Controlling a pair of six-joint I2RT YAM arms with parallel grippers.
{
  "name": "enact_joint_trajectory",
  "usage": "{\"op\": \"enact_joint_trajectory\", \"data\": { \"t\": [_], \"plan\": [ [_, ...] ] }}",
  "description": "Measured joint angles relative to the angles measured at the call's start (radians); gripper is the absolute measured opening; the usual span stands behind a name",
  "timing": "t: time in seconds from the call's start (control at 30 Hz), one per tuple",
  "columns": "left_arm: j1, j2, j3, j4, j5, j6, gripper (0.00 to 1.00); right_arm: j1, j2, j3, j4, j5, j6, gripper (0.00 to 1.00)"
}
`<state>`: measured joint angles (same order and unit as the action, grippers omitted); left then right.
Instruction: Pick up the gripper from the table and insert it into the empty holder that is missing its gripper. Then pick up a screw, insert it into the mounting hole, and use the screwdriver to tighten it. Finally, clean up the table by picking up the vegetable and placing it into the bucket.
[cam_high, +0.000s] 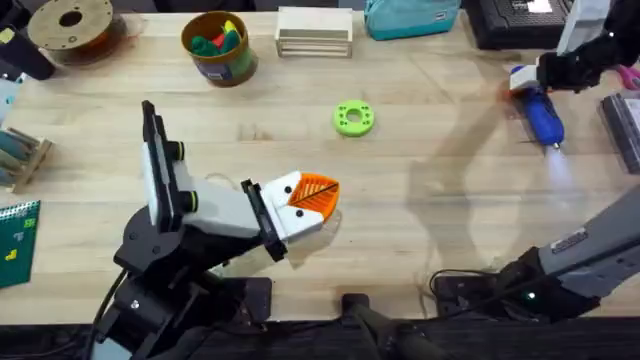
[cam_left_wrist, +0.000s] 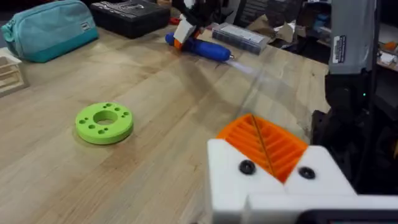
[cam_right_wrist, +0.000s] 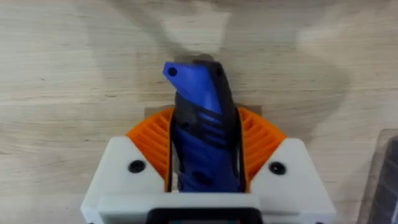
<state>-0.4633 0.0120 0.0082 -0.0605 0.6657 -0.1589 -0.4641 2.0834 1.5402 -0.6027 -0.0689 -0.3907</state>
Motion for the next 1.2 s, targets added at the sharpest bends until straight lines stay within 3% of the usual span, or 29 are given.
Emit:
{"op": "enact_joint_trajectory", "data": {
  "t": [0.07, 0.13, 0.17, 0.57, 0.73, 0.97, 1.2],
  "plan": [
    [0.000, 0.000, 0.000, 0.000, 0.000, 0.000, 0.005, 0.000, 0.000, 0.000, 0.001, 0.001, -0.005, 0.332],
    [0.000, 0.000, 0.000, 0.000, 0.000, 0.000, 0.005, 0.000, 0.001, 0.000, 0.003, 0.008, -0.010, 0.077],
    [0.000, 0.000, 0.000, 0.000, 0.000, 0.000, 0.005, 0.000, 0.001, 0.003, 0.002, 0.008, -0.006, 0.034],
    [0.000, 0.000, 0.000, 0.000, 0.000, 0.000, 0.005, 0.000, -0.002, 0.006, -0.007, 0.012, -0.005, 0.033],
    [0.000, 0.000, 0.000, 0.000, 0.000, 0.000, 0.005, 0.000, -0.058, 0.006, -0.027, 0.012, 0.011, 0.033],
    [0.000, 0.000, 0.000, 0.000, 0.000, 0.000, 0.005, 0.011, -0.459, 0.006, -0.074, 0.012, 0.101, 0.033],
    [0.000, 0.000, 0.000, 0.000, 0.000, 0.000, 0.005, 0.040, -0.645, -0.081, -0.042, 0.017, 0.151, 0.033]
  ]
}}
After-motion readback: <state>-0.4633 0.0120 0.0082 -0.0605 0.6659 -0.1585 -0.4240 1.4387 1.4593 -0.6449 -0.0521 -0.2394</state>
